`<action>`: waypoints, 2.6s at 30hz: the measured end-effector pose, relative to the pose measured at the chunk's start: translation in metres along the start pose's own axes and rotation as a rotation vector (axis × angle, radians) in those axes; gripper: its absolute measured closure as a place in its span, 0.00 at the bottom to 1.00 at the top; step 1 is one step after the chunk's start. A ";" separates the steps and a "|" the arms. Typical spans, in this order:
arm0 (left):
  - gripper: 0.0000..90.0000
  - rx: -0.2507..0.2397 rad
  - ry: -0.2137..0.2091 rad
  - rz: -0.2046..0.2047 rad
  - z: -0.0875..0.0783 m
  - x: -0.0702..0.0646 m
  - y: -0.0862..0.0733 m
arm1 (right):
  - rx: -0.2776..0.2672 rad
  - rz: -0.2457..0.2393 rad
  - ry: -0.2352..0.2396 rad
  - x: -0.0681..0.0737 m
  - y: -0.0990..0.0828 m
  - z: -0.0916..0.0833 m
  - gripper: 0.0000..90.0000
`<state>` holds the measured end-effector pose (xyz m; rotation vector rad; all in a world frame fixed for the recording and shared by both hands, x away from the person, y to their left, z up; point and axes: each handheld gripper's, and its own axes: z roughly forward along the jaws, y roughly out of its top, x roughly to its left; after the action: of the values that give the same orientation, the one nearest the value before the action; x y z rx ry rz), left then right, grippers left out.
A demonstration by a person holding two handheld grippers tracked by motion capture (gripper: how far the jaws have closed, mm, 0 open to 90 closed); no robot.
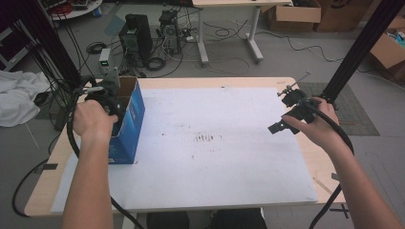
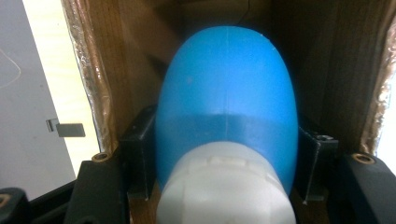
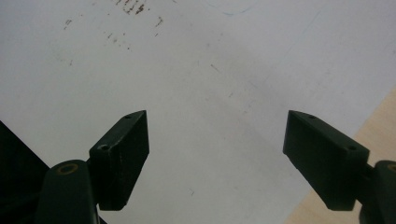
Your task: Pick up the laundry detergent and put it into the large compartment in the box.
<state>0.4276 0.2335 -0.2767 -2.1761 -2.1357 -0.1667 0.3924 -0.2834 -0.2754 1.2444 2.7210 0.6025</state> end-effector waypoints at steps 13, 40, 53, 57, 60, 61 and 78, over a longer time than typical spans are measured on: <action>0.42 -0.022 0.004 -0.015 0.001 0.001 -0.002 | -0.001 -0.001 0.002 0.001 0.000 0.000 0.25; 0.20 -0.159 0.050 0.119 -0.072 -0.017 -0.014 | -0.005 0.009 -0.005 0.004 0.001 -0.008 0.25; 0.17 -0.273 -0.083 0.401 -0.084 -0.096 -0.025 | 0.005 0.013 -0.005 0.004 0.009 -0.006 0.24; 0.17 -0.279 -0.092 0.478 -0.079 -0.121 -0.027 | 0.005 0.005 -0.004 0.006 0.011 -0.006 0.24; 0.18 -0.284 -0.104 0.535 -0.073 -0.140 -0.028 | 0.007 -0.001 -0.005 0.007 0.014 -0.005 0.24; 0.18 -0.279 -0.107 0.551 -0.071 -0.146 -0.028 | 0.010 -0.004 -0.005 0.008 0.014 -0.004 0.24; 0.17 -0.230 -0.158 0.692 -0.031 -0.207 -0.026 | 0.028 -0.007 -0.015 0.009 0.020 -0.006 0.24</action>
<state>0.3971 0.0250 -0.2752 -2.9974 -1.3439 -0.1963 0.3990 -0.2667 -0.2615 1.2399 2.7297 0.5544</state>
